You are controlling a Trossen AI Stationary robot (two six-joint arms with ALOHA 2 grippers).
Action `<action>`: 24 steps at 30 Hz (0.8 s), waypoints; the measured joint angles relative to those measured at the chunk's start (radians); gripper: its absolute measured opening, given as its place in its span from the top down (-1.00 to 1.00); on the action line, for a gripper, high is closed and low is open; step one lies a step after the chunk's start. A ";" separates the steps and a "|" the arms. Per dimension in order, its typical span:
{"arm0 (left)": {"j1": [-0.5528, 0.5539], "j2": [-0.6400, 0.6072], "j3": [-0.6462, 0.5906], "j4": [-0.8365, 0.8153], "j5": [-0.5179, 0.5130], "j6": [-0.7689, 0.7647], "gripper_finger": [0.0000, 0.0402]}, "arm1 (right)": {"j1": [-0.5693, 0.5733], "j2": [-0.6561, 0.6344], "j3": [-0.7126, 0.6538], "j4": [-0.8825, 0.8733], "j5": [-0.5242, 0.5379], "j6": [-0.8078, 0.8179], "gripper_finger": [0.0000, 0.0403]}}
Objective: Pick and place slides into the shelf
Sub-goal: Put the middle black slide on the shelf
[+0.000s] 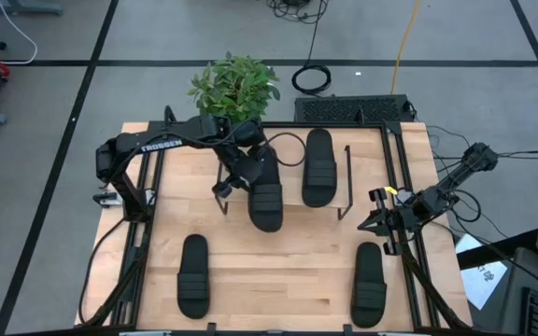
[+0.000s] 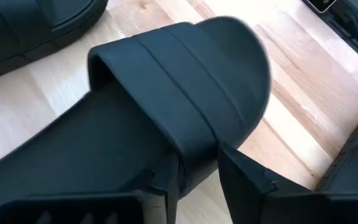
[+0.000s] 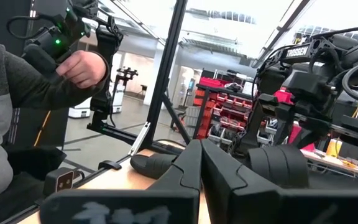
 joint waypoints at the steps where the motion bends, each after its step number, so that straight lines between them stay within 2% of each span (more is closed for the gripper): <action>1: 0.000 0.000 0.000 0.003 -0.001 -0.003 0.45 | 0.000 0.000 0.000 0.001 0.000 0.000 1.00; 12: -0.001 -0.004 0.000 0.036 -0.043 -0.045 0.17 | 0.000 0.000 0.000 0.001 0.000 0.000 1.00; 20: -0.013 -0.091 0.000 0.068 -0.109 -0.072 -0.01 | 0.000 0.000 0.000 0.001 -0.001 0.000 1.00; 24: -0.047 -0.156 0.000 0.110 -0.141 -0.170 -0.04 | 0.000 0.000 0.000 0.001 -0.001 -0.002 1.00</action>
